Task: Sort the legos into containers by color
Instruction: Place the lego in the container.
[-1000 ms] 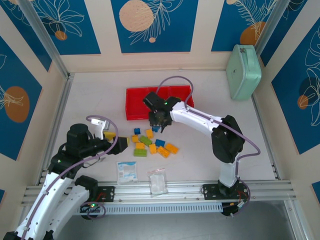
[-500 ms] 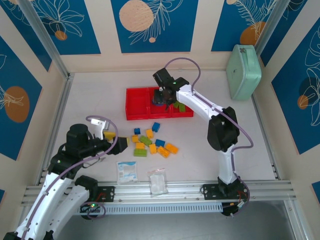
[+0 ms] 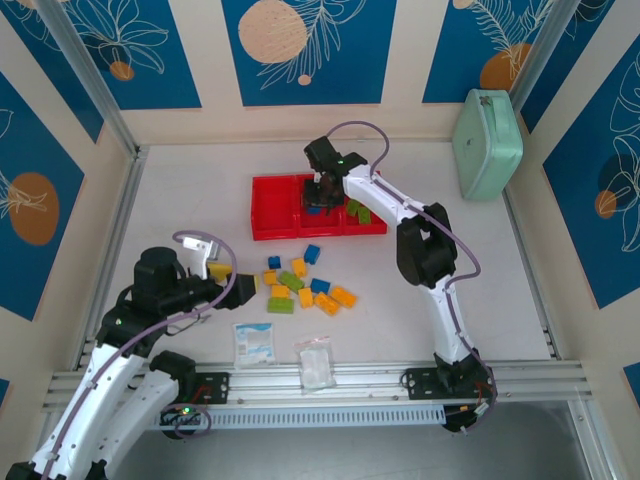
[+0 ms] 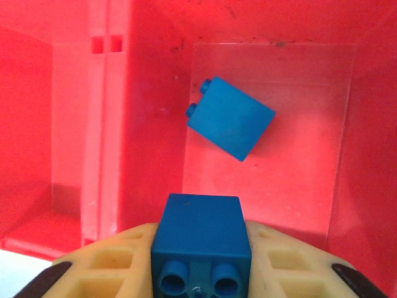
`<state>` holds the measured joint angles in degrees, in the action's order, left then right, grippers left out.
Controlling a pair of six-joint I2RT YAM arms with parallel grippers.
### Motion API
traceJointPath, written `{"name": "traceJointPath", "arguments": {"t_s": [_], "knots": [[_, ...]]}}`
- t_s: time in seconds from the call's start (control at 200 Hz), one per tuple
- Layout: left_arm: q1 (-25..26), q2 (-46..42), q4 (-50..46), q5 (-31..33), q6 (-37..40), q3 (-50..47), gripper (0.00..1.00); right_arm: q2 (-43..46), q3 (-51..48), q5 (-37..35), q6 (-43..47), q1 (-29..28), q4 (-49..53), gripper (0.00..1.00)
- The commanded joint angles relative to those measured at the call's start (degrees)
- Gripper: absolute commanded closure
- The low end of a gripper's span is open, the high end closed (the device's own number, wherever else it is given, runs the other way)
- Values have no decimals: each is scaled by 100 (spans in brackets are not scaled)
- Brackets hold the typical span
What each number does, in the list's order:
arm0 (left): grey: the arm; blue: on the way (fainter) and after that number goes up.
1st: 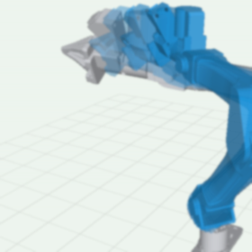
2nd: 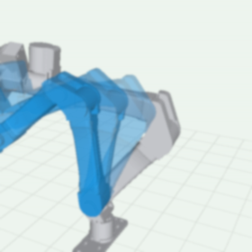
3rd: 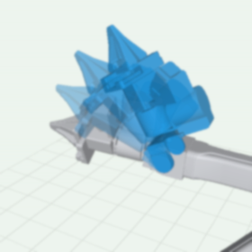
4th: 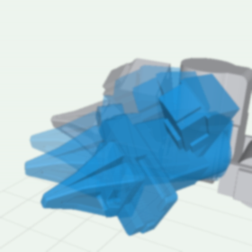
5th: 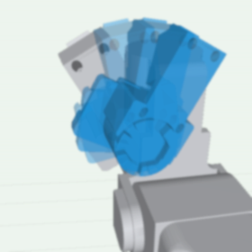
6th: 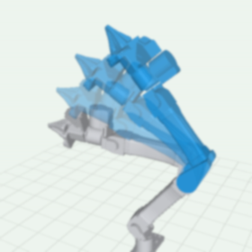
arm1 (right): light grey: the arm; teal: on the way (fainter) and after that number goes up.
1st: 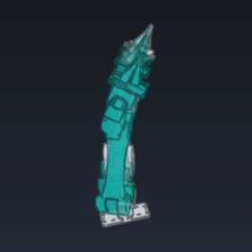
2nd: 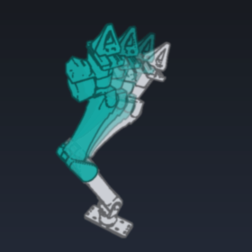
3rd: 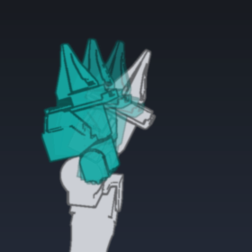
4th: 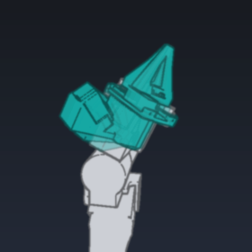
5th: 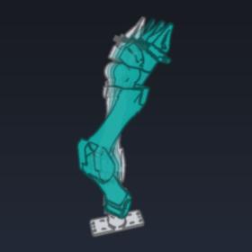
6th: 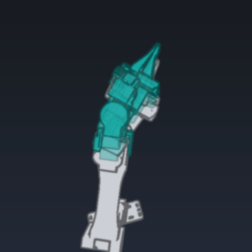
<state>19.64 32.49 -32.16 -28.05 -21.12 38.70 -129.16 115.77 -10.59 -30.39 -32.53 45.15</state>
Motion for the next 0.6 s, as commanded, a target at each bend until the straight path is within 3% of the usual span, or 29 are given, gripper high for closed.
{"name": "traceJointPath", "arguments": {"t_s": [0.0, 0.345, 0.505, 0.595], "knots": [[58, 38, 26, -31, 64, -36, 1, -118, 157, 283, 7, 36, -43, 62], [58, 113, 17, -15, 65, -38, 1, 141, 110, 336, 42, -47, 68, 38], [60, 143, 16, 2, 65, -36, 1, 568, -127, 331, 51, -129, 139, 34], [58, 183, 18, -1, 62, -33, 1, 934, -435, 151, -4, -203, 165, 26]]}}
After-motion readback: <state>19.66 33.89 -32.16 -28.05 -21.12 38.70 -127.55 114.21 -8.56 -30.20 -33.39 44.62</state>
